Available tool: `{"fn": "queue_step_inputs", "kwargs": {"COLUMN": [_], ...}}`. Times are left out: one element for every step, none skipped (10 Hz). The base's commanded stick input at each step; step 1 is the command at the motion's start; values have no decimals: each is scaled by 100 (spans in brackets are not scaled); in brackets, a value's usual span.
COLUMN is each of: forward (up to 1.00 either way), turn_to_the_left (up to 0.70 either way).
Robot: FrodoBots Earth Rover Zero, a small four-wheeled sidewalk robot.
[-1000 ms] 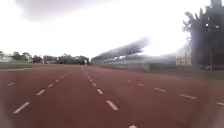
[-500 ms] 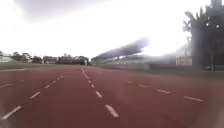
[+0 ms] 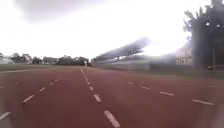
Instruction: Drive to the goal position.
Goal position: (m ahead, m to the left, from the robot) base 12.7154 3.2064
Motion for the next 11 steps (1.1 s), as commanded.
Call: {"fn": "queue_step_inputs", "kwargs": {"forward": [45,45,45,45,45,45,45,45,45,45,45], "turn_to_the_left": [0,0,0,0,0,0,0,0,0,0,0]}}
